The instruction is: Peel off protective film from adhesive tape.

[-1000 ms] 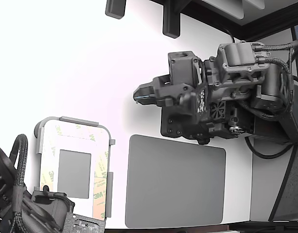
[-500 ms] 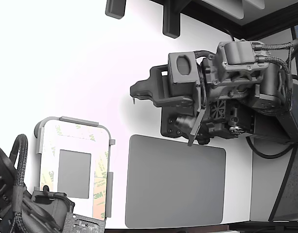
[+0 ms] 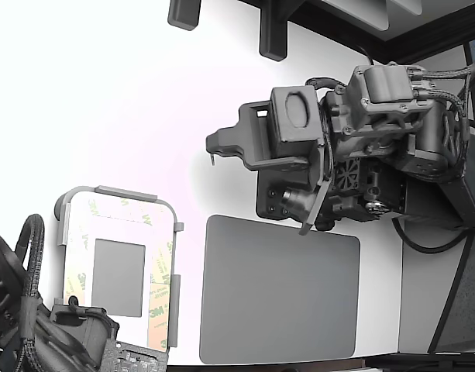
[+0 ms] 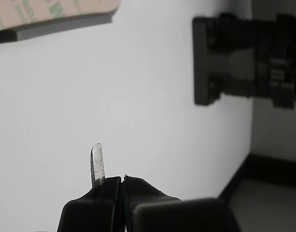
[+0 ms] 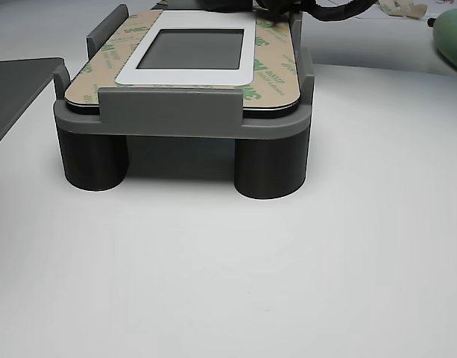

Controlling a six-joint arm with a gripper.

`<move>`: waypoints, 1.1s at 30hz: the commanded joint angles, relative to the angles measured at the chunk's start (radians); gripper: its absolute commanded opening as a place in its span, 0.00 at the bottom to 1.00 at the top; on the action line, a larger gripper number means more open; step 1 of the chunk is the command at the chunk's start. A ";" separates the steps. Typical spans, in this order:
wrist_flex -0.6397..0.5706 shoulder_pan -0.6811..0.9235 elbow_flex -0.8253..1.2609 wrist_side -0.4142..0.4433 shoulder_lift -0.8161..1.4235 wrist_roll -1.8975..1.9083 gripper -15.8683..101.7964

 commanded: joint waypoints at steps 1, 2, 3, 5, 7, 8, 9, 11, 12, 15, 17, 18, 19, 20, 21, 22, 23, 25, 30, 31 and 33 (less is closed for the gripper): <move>-0.029 -0.011 -0.025 -0.015 0.003 -0.043 0.04; -0.041 -0.011 -0.025 -0.023 -0.002 -0.061 0.04; -0.054 -0.011 -0.025 -0.034 -0.009 -0.083 0.04; -0.074 -0.011 -0.025 -0.057 -0.029 -0.121 0.04; -0.087 -0.011 -0.025 -0.071 -0.048 -0.149 0.04; -0.095 -0.009 -0.026 -0.075 -0.057 -0.158 0.04; -0.100 -0.009 -0.026 -0.080 -0.066 -0.170 0.04; -0.118 -0.009 -0.026 -0.089 -0.083 -0.176 0.04; -0.126 -0.009 -0.026 -0.097 -0.089 -0.178 0.04; -0.164 0.003 -0.028 -0.100 -0.120 -0.184 0.04; -0.172 0.009 -0.046 -0.095 -0.155 -0.193 0.04; -0.166 0.009 -0.058 -0.097 -0.175 -0.206 0.04; -0.160 0.009 -0.071 -0.097 -0.190 -0.213 0.04; -0.156 0.009 -0.078 -0.097 -0.199 -0.221 0.04; -0.156 0.009 -0.081 -0.098 -0.202 -0.225 0.04; -0.163 0.012 -0.081 -0.098 -0.202 -0.232 0.04; -0.169 0.021 -0.080 -0.094 -0.201 -0.229 0.04; -0.166 0.058 -0.098 -0.063 -0.207 -0.215 0.04; -0.143 0.201 -0.204 0.057 -0.311 -0.184 0.04; -0.160 0.219 -0.210 0.069 -0.330 -0.179 0.04; -0.204 0.253 -0.210 0.084 -0.364 -0.173 0.04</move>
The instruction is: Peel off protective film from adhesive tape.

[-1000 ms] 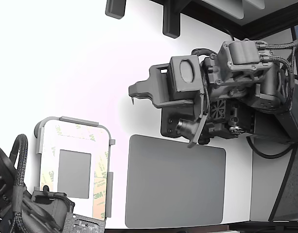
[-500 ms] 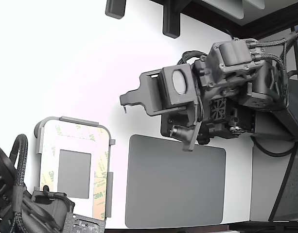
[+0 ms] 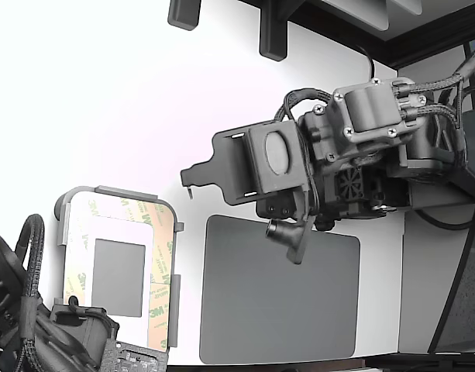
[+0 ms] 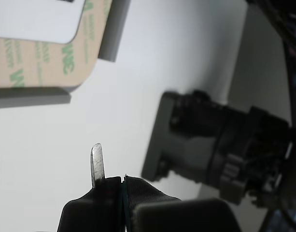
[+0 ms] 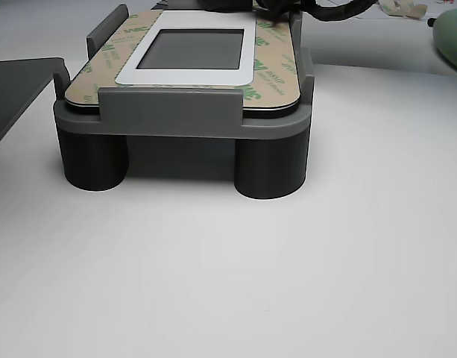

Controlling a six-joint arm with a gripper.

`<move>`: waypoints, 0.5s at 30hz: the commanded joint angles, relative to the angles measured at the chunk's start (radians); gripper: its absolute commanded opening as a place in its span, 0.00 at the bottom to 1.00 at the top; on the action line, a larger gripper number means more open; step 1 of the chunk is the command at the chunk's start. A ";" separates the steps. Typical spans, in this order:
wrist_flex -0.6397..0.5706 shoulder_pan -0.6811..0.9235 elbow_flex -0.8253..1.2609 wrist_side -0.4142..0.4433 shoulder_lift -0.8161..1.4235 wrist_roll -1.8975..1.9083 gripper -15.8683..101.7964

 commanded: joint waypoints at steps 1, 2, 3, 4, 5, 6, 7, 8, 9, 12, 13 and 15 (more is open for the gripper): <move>-0.061 0.032 -0.035 0.017 -0.032 0.003 0.04; -0.077 0.040 -0.040 0.020 -0.054 0.005 0.04; -0.091 0.040 -0.043 0.017 -0.072 0.003 0.04; -0.107 0.041 -0.043 0.012 -0.087 0.002 0.04; -0.120 0.041 -0.044 0.006 -0.101 0.002 0.04; -0.123 0.041 -0.049 0.003 -0.114 0.000 0.04; -0.118 0.041 -0.058 0.000 -0.123 -0.005 0.04; -0.104 0.035 -0.064 -0.008 -0.127 -0.017 0.04; -0.089 0.028 -0.071 -0.017 -0.126 -0.031 0.04; -0.048 0.005 -0.089 -0.037 -0.114 -0.072 0.04; -0.040 0.005 -0.095 -0.035 -0.115 -0.089 0.04; -0.038 0.017 -0.097 -0.026 -0.126 -0.110 0.04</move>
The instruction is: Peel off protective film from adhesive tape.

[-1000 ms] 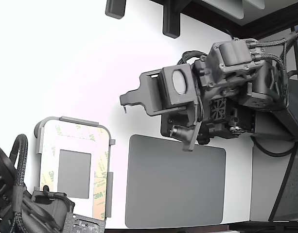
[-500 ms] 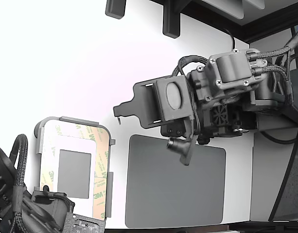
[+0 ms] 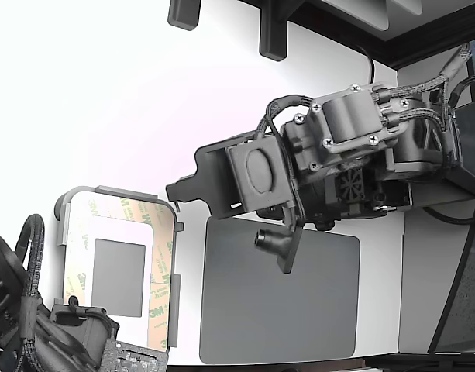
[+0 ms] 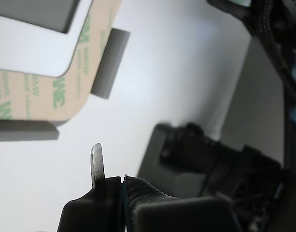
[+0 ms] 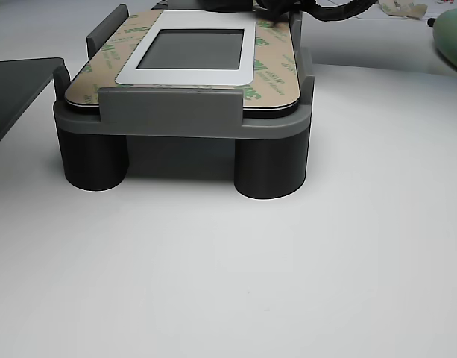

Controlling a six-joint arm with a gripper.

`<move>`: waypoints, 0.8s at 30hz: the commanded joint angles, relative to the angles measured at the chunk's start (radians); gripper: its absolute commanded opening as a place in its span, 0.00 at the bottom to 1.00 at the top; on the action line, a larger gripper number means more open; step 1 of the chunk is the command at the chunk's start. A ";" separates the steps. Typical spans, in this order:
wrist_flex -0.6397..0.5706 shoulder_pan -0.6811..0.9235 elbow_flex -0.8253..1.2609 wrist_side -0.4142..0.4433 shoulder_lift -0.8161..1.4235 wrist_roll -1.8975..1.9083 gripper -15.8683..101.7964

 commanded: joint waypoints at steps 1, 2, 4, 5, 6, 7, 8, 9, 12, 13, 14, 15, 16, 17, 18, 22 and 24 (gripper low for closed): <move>-0.006 -0.002 -0.025 0.002 0.011 -0.025 0.04; -0.020 0.000 -0.008 -0.002 0.012 -0.026 0.04; -0.064 0.002 0.038 -0.011 0.026 -0.026 0.04; -0.084 0.002 0.058 -0.017 0.032 -0.025 0.04; -0.095 0.002 0.069 -0.023 0.034 -0.025 0.04; -0.097 0.002 0.067 -0.031 0.029 -0.025 0.04; -0.089 0.002 0.055 -0.040 0.020 -0.025 0.04; -0.078 0.006 0.035 -0.046 0.005 -0.028 0.04; -0.057 0.048 -0.026 -0.040 -0.055 -0.031 0.04; -0.061 0.061 -0.041 -0.037 -0.077 -0.020 0.04; -0.074 0.069 -0.054 -0.040 -0.098 -0.006 0.04; -0.087 0.075 -0.067 -0.046 -0.126 0.002 0.04; -0.101 0.083 -0.081 -0.051 -0.153 0.006 0.04; -0.114 0.097 -0.097 -0.043 -0.183 0.009 0.04; -0.123 0.110 -0.110 -0.034 -0.210 0.011 0.04; -0.161 0.152 -0.138 -0.008 -0.291 0.020 0.04; -0.170 0.160 -0.141 -0.006 -0.311 0.006 0.04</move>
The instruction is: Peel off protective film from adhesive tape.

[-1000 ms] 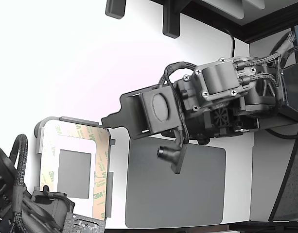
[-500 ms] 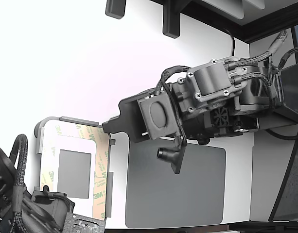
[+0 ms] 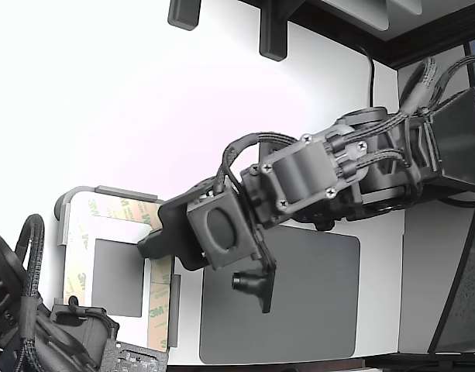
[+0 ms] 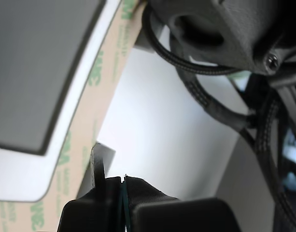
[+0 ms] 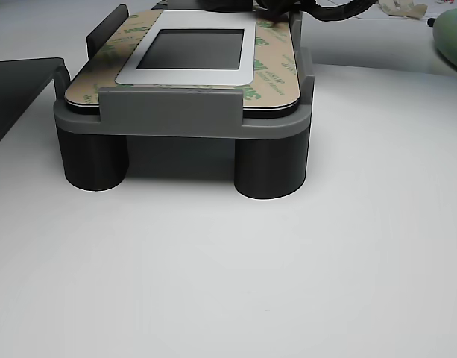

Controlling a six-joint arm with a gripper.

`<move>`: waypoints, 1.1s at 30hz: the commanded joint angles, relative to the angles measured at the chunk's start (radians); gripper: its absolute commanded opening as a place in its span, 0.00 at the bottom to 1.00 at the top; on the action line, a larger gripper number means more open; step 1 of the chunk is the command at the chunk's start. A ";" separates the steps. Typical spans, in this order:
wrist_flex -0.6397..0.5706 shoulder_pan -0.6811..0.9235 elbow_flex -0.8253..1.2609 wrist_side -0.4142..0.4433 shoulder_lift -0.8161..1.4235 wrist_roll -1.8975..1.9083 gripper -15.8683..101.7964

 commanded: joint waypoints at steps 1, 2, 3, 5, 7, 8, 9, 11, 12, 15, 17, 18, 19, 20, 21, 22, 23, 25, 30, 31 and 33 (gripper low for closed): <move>-0.021 0.000 -0.032 0.005 -0.005 -0.017 0.04; -0.023 0.008 -0.032 0.012 -0.008 -0.023 0.04; -0.025 0.018 -0.031 0.025 -0.009 -0.028 0.04; -0.031 0.038 -0.029 0.040 -0.012 -0.029 0.04; -0.034 0.055 -0.031 0.048 -0.023 -0.021 0.04; -0.038 0.061 -0.035 0.049 -0.034 -0.017 0.04; -0.038 0.069 -0.041 0.054 -0.044 -0.012 0.04; -0.040 0.083 -0.054 0.061 -0.067 -0.005 0.04; -0.040 0.092 -0.060 0.064 -0.078 0.003 0.04; -0.028 0.121 -0.084 0.086 -0.106 0.025 0.04; -0.028 0.143 -0.089 0.104 -0.115 0.037 0.04; -0.028 0.153 -0.092 0.110 -0.120 0.038 0.04; -0.028 0.160 -0.098 0.110 -0.129 0.038 0.04; -0.023 0.166 -0.106 0.106 -0.140 0.040 0.04; -0.017 0.170 -0.117 0.104 -0.153 0.040 0.04; -0.009 0.172 -0.127 0.101 -0.164 0.037 0.04; -0.003 0.172 -0.135 0.095 -0.175 0.032 0.04; -0.005 0.178 -0.141 0.089 -0.186 0.032 0.04; -0.044 0.206 -0.135 0.084 -0.207 0.037 0.04; -0.055 0.213 -0.135 0.083 -0.212 0.037 0.04; -0.067 0.229 -0.141 0.084 -0.227 0.041 0.04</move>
